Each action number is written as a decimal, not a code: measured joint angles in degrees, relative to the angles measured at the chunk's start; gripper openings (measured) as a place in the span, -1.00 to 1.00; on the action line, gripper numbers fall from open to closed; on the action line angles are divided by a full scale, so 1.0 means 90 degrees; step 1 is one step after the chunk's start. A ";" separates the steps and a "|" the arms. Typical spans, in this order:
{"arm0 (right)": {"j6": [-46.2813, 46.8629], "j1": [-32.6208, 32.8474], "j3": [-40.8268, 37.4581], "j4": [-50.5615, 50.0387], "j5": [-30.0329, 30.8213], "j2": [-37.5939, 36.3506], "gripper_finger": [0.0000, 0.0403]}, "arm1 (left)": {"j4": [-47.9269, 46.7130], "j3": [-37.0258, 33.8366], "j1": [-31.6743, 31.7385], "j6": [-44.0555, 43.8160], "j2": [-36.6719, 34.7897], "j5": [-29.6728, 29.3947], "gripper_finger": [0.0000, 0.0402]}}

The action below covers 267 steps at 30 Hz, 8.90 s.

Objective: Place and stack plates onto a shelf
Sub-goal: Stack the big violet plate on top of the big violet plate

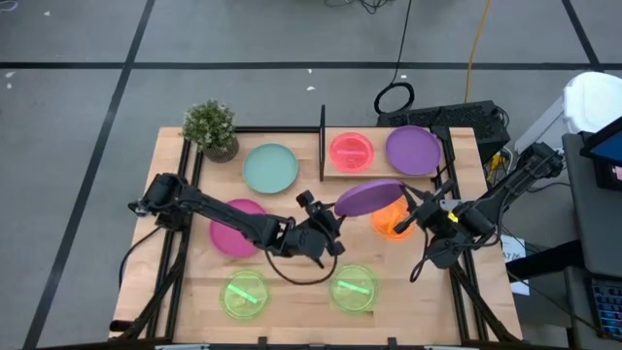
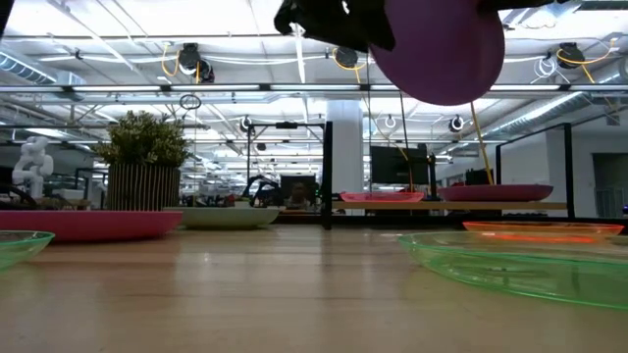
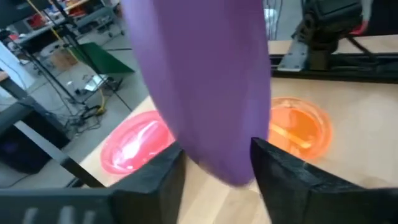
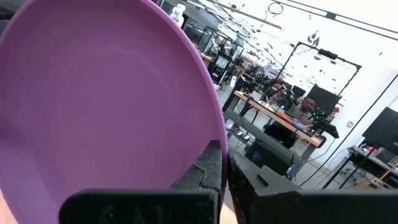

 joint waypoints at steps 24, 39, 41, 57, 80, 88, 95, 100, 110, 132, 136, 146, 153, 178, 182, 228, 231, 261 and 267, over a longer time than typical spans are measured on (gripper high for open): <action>-0.0448 0.0041 -0.0002 -0.0168 -0.1683 0.0031 -0.53 | -0.0706 0.0005 0.0442 0.0529 -0.0378 0.0574 -0.90; -0.1212 0.0086 -0.0002 0.0173 -0.2105 0.0007 -0.09 | -0.2387 0.0010 0.1207 -0.1097 -0.0571 0.3067 -0.90; -0.1502 0.0136 -0.0002 0.0249 -0.2319 0.0007 -0.06 | -0.2656 0.0012 0.1241 -0.1193 -0.0573 0.3218 -0.90; -0.2636 0.0476 -0.0476 0.1604 -0.4844 0.1223 -0.12 | -0.3421 -0.0007 0.1848 -0.1538 -0.0631 0.4249 -0.91; -0.6936 0.0282 -0.0481 0.1874 -0.3897 0.3288 -0.35 | -0.3280 0.0000 0.1925 -0.2256 -0.0634 0.5295 -0.91; -0.7641 0.0230 -0.0481 0.1908 -0.3306 0.3404 -0.56 | -0.3281 0.0000 0.1921 -0.2379 -0.0634 0.5310 -0.91; -0.7372 0.0111 -0.0482 0.1830 -0.3325 0.3407 -0.93 | -0.3307 0.0000 0.1925 -0.2393 -0.0640 0.5295 -0.91; -0.7305 0.0052 -0.0486 0.1840 -0.3361 0.3409 -0.95 | -0.3312 0.0000 0.1922 -0.2408 -0.0642 0.5386 -0.83; -0.7214 -0.0011 -0.0481 0.1565 -0.3155 0.3409 -0.74 | -0.3291 0.0000 0.1921 -0.2431 -0.0644 0.5599 -0.83; -0.7529 -0.0049 -0.0542 0.1430 -0.3022 0.3409 -0.97 | -0.2787 0.0007 0.1852 -0.1881 -0.0639 0.5300 -0.72; -0.7215 -0.0049 -0.0542 0.1486 -0.3006 0.3409 -0.98 | -0.2587 0.0007 0.1737 -0.1462 -0.0639 0.5058 -0.46; -0.6007 -0.0044 -0.0542 0.1550 -0.2969 0.3404 -0.99 | -0.2111 0.0007 0.1421 -0.1100 -0.0639 0.3156 0.32; -0.5095 0.0005 -0.0542 0.1712 -0.3322 0.3398 -0.99 | -0.1622 0.0005 0.1401 -0.0630 -0.0639 0.2562 0.48; -0.2841 -0.2544 -0.0542 0.0761 -0.4801 0.0287 -0.98 | -0.3277 -0.0510 0.0284 -0.0339 -0.1586 0.2279 0.49; -0.2886 -0.3755 -0.0542 0.0786 -0.5682 0.0047 -0.98 | -0.3222 -0.1002 0.0105 -0.0738 -0.1612 0.2279 0.49; -0.3191 -0.7601 -0.1042 0.0387 -0.6956 0.0255 -0.97 | -0.1920 -0.1885 -0.0338 -0.1714 -0.1608 0.2066 0.49; -0.3196 -0.7601 -0.1042 0.0344 -0.6954 0.0259 -0.97 | -0.1870 -0.1885 -0.0339 -0.1712 -0.1607 0.2066 0.49; -0.2912 -0.7594 -0.1042 -0.0055 -0.7522 0.0259 -0.71 | -0.1830 -0.1885 -0.0340 -0.1682 -0.1605 0.2219 0.49; -0.2583 -0.7628 -0.1042 -0.0068 -0.7496 0.0262 -0.71 | -0.1830 -0.1885 -0.0338 -0.1684 -0.1605 0.2299 0.49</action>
